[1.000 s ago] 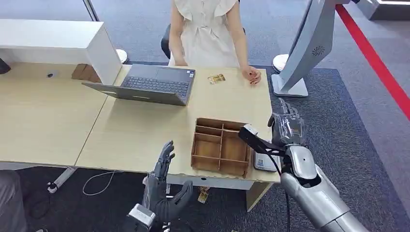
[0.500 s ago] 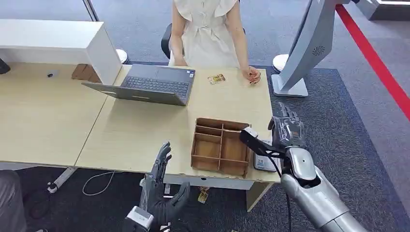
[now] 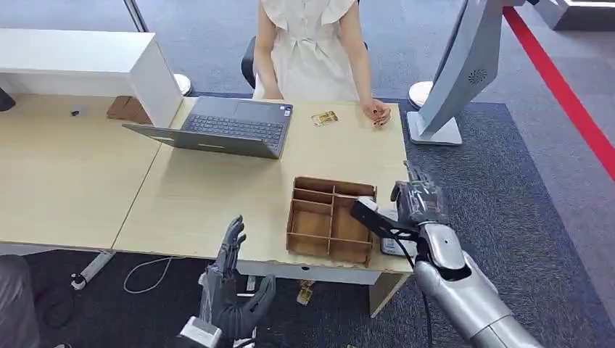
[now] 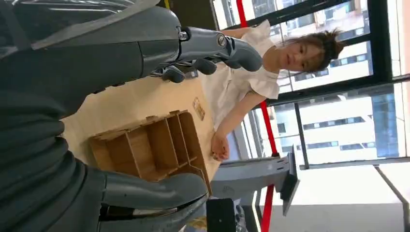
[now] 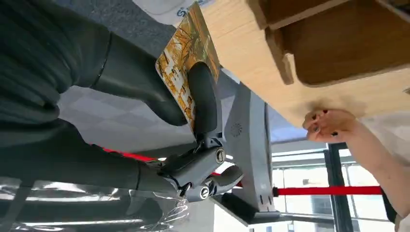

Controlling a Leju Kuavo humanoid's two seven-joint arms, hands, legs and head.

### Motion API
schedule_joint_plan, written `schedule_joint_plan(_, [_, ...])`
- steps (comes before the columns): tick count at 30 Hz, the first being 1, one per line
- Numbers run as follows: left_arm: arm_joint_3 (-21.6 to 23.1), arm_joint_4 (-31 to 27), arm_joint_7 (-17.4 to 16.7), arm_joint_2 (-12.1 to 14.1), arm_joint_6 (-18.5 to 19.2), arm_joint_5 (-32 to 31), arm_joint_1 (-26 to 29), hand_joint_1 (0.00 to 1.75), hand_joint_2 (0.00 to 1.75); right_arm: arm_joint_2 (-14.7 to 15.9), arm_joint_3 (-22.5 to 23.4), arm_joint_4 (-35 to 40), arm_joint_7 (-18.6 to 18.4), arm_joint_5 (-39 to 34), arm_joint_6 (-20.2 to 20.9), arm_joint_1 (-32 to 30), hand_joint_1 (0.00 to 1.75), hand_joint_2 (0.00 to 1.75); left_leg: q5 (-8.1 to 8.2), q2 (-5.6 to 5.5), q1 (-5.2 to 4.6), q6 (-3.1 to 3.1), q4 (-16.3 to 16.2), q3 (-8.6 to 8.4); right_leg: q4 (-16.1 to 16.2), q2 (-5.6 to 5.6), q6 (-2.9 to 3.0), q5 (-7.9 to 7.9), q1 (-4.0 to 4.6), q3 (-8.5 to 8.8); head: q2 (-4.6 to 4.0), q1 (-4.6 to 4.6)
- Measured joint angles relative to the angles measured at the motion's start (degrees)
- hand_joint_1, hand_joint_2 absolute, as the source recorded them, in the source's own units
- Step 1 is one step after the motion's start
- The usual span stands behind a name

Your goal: Pass the card to the sensor for recognition and then transmit it.

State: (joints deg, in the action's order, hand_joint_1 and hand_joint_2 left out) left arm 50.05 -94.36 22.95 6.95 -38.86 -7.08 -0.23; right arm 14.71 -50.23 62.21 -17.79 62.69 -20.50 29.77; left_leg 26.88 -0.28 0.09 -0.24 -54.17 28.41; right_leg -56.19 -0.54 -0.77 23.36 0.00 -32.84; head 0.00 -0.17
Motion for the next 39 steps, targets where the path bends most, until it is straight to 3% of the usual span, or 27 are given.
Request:
schedule_joint_plan(14, [-4.17, -0.83, 1.44, -1.27, 0.00, -2.36, 3.37, 0.00, 1.75, -4.96, -2.58, -8.48, 3.41, -2.95, -2.21, 3.55, 1.75, 1.75, 0.00, 0.00, 0.00, 0.00, 0.00, 0.00, -0.01, -0.01, 0.00, 0.00, 0.00, 0.00, 0.00, -0.02])
schedule_joint_plan(20, [-6.18, -0.96, 1.82, -2.25, 0.00, -3.61, 4.73, 0.00, 1.75, -6.54, -3.34, -11.72, 1.51, -2.95, -4.77, 5.79, 1.75, 1.75, 0.00, 0.00, 0.00, 0.00, 0.00, -0.02, 0.00, 0.00, 0.00, 0.00, 0.00, -0.01, 0.00, 0.00])
schedule_joint_plan(32, [-8.57, -0.96, 2.08, -3.45, 0.00, -4.02, 6.13, 0.00, 1.75, -7.56, -4.02, -15.74, 0.11, -2.86, -4.88, 8.20, 1.75, 1.75, 0.00, 0.00, 0.00, -0.01, 0.00, -0.01, 0.00, 0.00, 0.00, 0.00, 0.01, -0.01, 0.02, 0.00])
schedule_joint_plan(39, [-9.22, -0.96, 1.97, -3.61, 0.00, -4.28, 6.64, 0.00, 1.75, -7.30, -4.33, -17.21, -2.99, -1.57, -3.35, 8.84, 1.75, 1.75, -0.01, 0.00, 0.00, -0.01, 0.00, -0.04, 0.01, 0.00, 0.00, 0.00, 0.00, -0.01, 0.00, -0.02])
